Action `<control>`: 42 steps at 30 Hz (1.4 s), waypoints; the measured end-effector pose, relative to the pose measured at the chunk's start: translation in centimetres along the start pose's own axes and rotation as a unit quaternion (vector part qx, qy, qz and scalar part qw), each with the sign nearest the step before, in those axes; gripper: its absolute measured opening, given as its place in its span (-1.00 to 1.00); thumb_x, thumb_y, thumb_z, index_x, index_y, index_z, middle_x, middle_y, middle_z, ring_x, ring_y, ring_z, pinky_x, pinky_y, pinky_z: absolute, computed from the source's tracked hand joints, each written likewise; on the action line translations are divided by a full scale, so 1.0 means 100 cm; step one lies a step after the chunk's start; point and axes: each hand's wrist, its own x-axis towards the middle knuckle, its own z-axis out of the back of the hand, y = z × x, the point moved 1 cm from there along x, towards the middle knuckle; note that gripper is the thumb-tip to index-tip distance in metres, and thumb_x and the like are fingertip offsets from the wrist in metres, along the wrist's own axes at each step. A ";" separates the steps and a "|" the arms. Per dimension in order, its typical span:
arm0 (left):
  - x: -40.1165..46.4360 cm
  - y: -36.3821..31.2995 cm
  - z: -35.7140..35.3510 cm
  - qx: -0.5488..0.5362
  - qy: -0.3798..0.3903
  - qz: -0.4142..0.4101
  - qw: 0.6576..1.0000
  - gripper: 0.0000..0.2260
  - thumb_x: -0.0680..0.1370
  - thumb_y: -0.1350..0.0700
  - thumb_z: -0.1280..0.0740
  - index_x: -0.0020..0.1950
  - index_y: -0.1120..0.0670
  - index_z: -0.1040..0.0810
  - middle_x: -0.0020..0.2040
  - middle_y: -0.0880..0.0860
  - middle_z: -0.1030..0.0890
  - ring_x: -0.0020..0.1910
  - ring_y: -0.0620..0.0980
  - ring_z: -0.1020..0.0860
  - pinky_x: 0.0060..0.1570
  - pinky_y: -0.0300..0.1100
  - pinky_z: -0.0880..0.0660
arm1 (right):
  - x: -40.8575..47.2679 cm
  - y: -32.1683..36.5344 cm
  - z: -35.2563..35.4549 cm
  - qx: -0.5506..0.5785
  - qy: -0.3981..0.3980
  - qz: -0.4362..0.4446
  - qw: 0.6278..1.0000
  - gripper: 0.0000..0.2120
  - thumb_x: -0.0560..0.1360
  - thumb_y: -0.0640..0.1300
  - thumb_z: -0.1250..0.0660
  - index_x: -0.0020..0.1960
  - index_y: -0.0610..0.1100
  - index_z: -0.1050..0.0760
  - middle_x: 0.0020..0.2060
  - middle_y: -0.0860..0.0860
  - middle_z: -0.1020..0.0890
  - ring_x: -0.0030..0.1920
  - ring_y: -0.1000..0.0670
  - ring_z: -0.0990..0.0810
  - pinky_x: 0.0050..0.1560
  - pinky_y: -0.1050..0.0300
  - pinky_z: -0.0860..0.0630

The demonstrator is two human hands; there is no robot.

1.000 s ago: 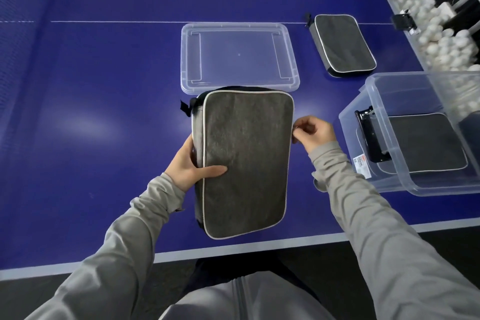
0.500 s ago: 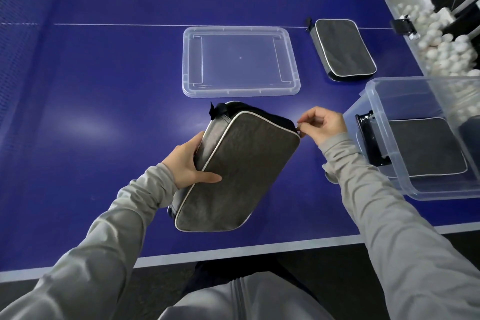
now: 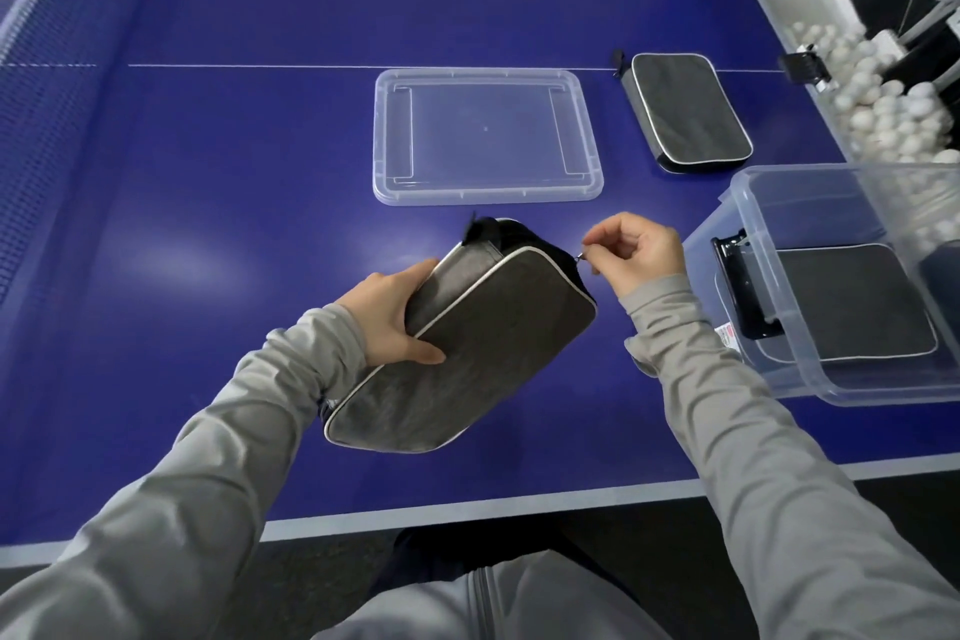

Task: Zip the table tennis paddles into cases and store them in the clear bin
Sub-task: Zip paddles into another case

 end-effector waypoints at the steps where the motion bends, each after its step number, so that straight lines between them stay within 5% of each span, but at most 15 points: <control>1: 0.002 -0.003 -0.001 0.018 0.006 -0.002 1.000 -0.41 0.25 0.01 -0.57 0.18 -0.01 -0.38 -0.17 -0.04 -0.60 -0.21 0.04 -0.54 -0.13 -0.18 -0.45 | -0.001 0.006 -0.003 0.009 -0.001 0.008 1.000 -0.67 0.34 -0.38 -0.35 -0.35 0.05 -0.50 -0.43 0.11 -0.58 -0.46 0.20 -0.53 -0.31 0.38 -0.49; 12: 0.014 -0.013 -0.008 0.083 0.032 0.019 0.996 -0.44 0.23 -0.05 -0.54 0.11 -0.06 -0.35 -0.16 0.04 -0.59 -0.21 0.09 -0.49 -0.14 -0.11 -0.47 | -0.014 0.042 -0.020 -0.029 -0.064 0.074 0.995 -0.85 0.30 -0.37 -0.33 -0.30 -0.14 -0.57 -0.49 0.21 -0.50 -0.45 0.24 -0.49 -0.35 0.51 -0.33; 17: 0.017 -0.014 -0.008 0.085 0.029 0.026 0.996 -0.45 0.23 -0.05 -0.53 0.11 -0.08 -0.34 -0.14 0.06 -0.58 -0.20 0.08 -0.48 -0.10 -0.07 -0.50 | -0.023 0.053 -0.029 -0.042 -0.060 0.129 0.989 -0.88 0.29 -0.37 -0.33 -0.29 -0.19 -0.58 -0.46 0.08 -0.54 -0.44 0.10 -0.49 -0.32 0.49 -0.33; 25: 0.009 0.004 -0.016 -0.132 -0.028 0.054 0.989 -0.43 0.20 0.07 -0.61 0.12 -0.08 -0.43 -0.09 -0.02 -0.64 -0.10 0.02 -0.59 0.00 -0.16 -0.48 | -0.021 0.046 -0.033 -0.037 -0.006 0.132 0.990 -0.88 0.39 -0.26 -0.41 -0.07 -0.18 -0.56 -0.18 0.03 -0.63 -0.32 -0.03 -0.47 -0.22 0.43 -0.33; 30: -0.003 0.027 -0.017 -0.391 -0.100 0.081 0.911 -0.45 0.10 0.13 -0.57 0.04 -0.07 -0.50 -0.09 -0.06 -0.67 -0.07 -0.03 -0.64 -0.11 -0.20 -0.58 | -0.028 0.010 -0.031 0.016 -0.035 0.026 0.999 -0.61 0.38 -0.22 -0.45 0.17 -0.14 -0.46 0.07 -0.02 -0.53 -0.11 0.05 -0.50 -0.09 0.32 -0.42; 33: -0.008 0.041 -0.015 -0.491 -0.127 0.086 0.858 -0.43 0.07 0.12 -0.59 0.04 -0.01 -0.54 -0.10 -0.02 -0.69 -0.08 -0.02 -0.66 -0.19 -0.20 -0.58 | -0.033 -0.006 -0.036 0.109 0.033 -0.119 0.986 -0.51 0.40 -0.21 -0.44 0.27 -0.08 -0.36 0.09 -0.04 -0.49 -0.03 0.05 -0.51 -0.06 0.38 -0.47; 36: -0.011 0.052 -0.016 -0.561 -0.122 0.089 0.814 -0.43 0.12 0.12 -0.57 0.10 0.01 -0.55 0.01 0.07 -0.67 -0.01 0.07 -0.65 -0.17 -0.12 -0.59 | -0.037 -0.012 -0.044 0.197 0.140 -0.216 0.946 -0.50 0.45 -0.18 -0.38 0.33 -0.08 -0.32 -0.01 -0.03 -0.51 0.00 0.03 -0.52 0.00 0.08 -0.51; 40: -0.012 0.060 -0.019 -0.611 -0.094 0.069 0.783 -0.53 0.20 0.13 -0.53 0.09 -0.02 -0.58 0.05 0.09 -0.66 0.01 0.09 -0.64 -0.15 -0.08 -0.59 | -0.039 -0.002 -0.051 0.287 0.206 -0.229 0.907 -0.67 0.47 -0.23 -0.33 0.19 -0.01 -0.41 -0.12 -0.03 -0.59 -0.17 0.03 -0.63 -0.29 0.15 -0.60; 42: -0.012 0.063 -0.022 -0.625 -0.088 0.072 0.772 -0.51 0.21 0.12 -0.52 0.13 0.02 -0.56 0.07 0.11 -0.64 0.02 0.11 -0.64 -0.13 -0.06 -0.59 | -0.038 0.003 -0.051 0.303 0.215 -0.214 0.903 -0.72 0.46 -0.28 -0.33 0.10 0.00 -0.44 -0.13 -0.06 -0.61 -0.20 0.00 -0.64 -0.22 0.10 -0.62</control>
